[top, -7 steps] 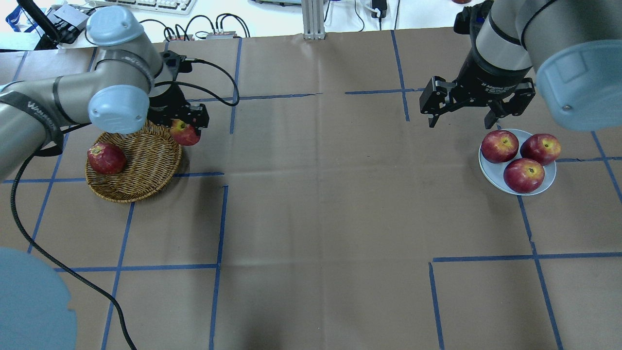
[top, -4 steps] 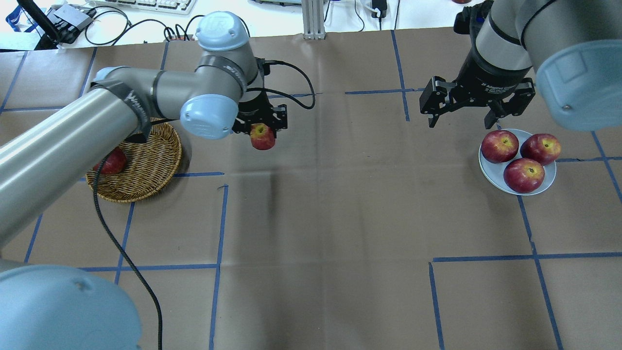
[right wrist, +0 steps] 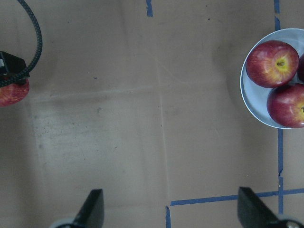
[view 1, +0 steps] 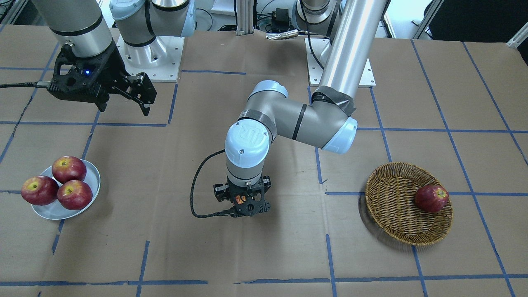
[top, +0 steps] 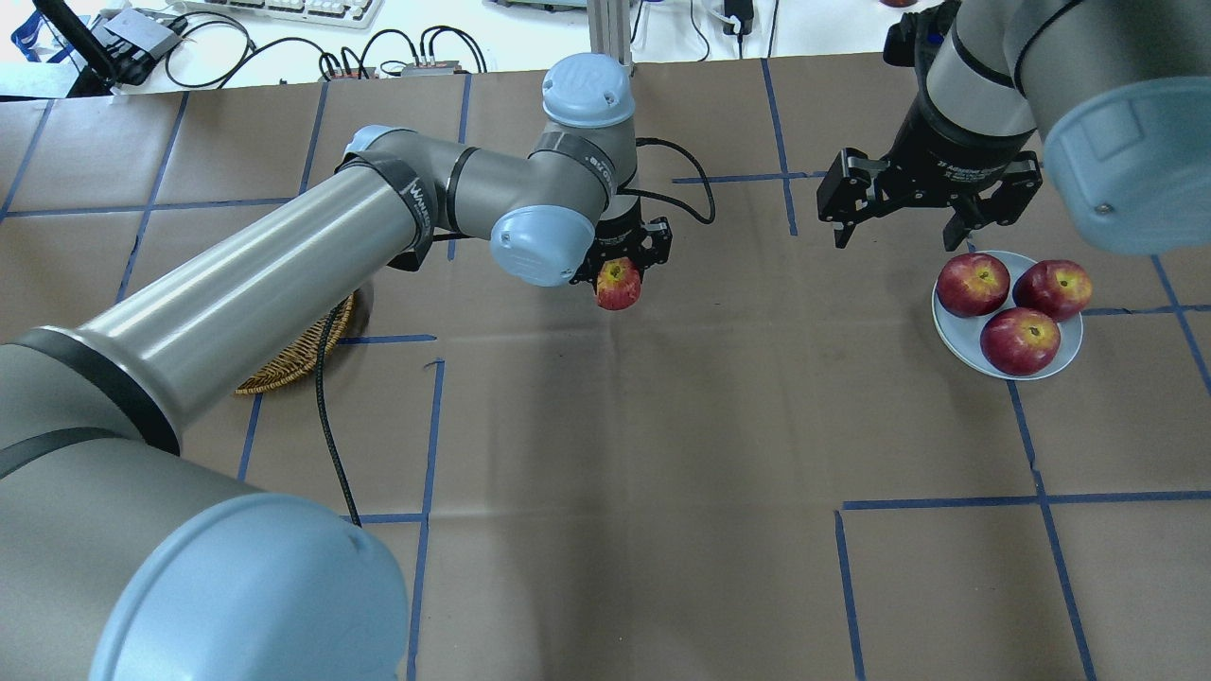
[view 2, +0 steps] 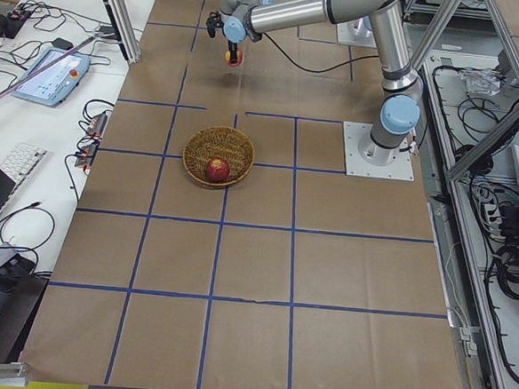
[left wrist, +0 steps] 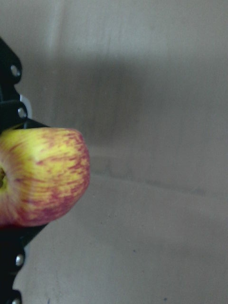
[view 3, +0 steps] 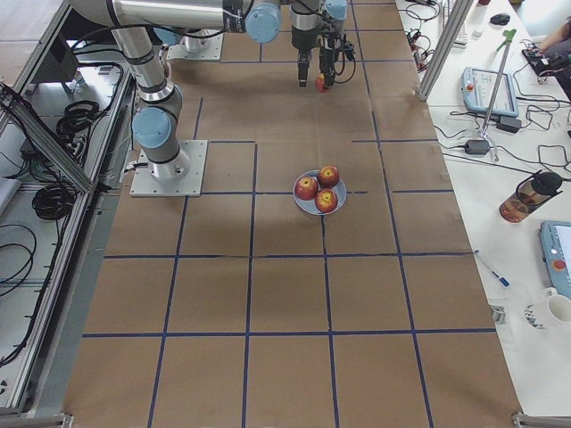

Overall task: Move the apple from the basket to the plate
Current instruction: 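Carry the apple toward the table center and lower it down, then open the left gripper, release the apple, and raise the left arm, then lower the right gripper onto the apple while the left arm withdraws, then close the right gripper on the apple and lift it, then carry the apple with the right gripper over the white plate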

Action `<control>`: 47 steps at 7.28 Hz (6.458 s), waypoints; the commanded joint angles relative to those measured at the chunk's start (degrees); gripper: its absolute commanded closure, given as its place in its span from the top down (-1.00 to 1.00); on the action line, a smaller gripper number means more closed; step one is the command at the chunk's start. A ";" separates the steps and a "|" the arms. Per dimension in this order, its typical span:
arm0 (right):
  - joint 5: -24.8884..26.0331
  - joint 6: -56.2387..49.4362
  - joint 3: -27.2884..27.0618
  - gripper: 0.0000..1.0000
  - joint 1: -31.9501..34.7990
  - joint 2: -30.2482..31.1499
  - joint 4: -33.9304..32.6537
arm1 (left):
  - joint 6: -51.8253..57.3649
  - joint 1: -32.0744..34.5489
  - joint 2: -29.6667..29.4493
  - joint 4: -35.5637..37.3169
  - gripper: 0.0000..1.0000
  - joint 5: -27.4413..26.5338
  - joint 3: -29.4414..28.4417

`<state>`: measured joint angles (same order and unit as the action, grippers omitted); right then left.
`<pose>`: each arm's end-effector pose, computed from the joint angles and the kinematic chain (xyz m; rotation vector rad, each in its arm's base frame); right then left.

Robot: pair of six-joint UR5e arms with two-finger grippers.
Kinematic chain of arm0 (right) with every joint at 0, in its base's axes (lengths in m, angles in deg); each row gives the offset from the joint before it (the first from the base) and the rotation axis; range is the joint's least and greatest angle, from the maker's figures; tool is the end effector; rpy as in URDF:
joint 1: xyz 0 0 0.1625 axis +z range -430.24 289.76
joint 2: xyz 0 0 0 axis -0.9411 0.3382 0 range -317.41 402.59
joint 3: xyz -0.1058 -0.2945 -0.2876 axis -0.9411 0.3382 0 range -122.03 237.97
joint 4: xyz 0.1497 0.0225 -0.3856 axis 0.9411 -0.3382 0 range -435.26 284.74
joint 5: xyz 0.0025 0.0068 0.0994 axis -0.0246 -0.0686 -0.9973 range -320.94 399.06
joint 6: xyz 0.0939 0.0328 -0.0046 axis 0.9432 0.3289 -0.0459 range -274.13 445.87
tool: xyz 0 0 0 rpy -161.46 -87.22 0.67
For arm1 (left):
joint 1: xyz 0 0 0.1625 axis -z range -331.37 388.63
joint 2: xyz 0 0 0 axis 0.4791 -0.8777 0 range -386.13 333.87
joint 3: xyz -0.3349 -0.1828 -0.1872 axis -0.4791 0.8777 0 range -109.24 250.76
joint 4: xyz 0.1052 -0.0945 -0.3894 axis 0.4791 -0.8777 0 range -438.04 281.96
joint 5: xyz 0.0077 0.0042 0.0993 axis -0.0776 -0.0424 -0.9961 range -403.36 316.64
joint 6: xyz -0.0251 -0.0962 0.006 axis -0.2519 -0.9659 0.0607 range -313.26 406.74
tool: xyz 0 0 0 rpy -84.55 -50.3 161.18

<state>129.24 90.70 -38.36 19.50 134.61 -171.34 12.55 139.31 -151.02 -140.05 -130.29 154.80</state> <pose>0.1309 -0.4794 0.4614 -0.1398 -3.1364 0.0488 -0.3714 -0.5913 0.2203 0.3653 -3.0794 -0.0611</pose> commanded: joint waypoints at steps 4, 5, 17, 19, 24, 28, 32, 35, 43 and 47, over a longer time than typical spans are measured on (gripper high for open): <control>0.00 0.00 0.00 1.00 0.00 0.00 -0.08 | -10.88 -0.38 -0.26 0.66 -0.08 3.00 2.61; 0.00 0.00 0.00 1.00 0.00 0.00 -0.08 | -10.98 -0.47 -0.26 0.75 -0.08 3.00 3.05; -0.18 0.96 0.35 1.00 0.43 -0.52 -0.17 | 6.03 -11.00 24.13 -18.81 0.97 2.04 2.80; -3.14 1.84 0.79 1.00 2.36 -2.71 -5.39 | 16.30 -15.39 32.31 -25.77 0.97 2.56 4.10; -1.59 22.90 8.52 1.00 20.27 -20.09 -16.03 | 38.28 -18.65 38.58 -30.27 0.98 1.86 6.65; 0.70 23.11 2.41 1.00 22.85 -28.73 -31.06 | 40.61 -21.56 38.85 -30.28 0.98 -3.97 10.62; 1.23 23.11 -0.79 1.00 22.94 -33.83 -39.18 | 39.38 -20.86 37.44 -30.10 0.98 -4.13 10.44; 0.88 23.20 -1.32 0.98 22.94 -34.10 -39.45 | 39.64 -20.77 37.88 -30.27 0.98 -2.71 10.44; 1.49 15.00 0.80 0.30 15.51 -23.25 -28.35 | 39.64 -19.54 37.71 -30.19 0.98 -2.62 10.53; 1.41 -18.19 -9.11 0.27 -7.32 -8.64 -21.26 | 39.55 -19.54 37.62 -30.19 0.98 -2.53 10.70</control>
<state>130.65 83.37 -43.58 19.90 121.84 -192.96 52.11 119.77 -113.37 -170.24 -132.84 165.45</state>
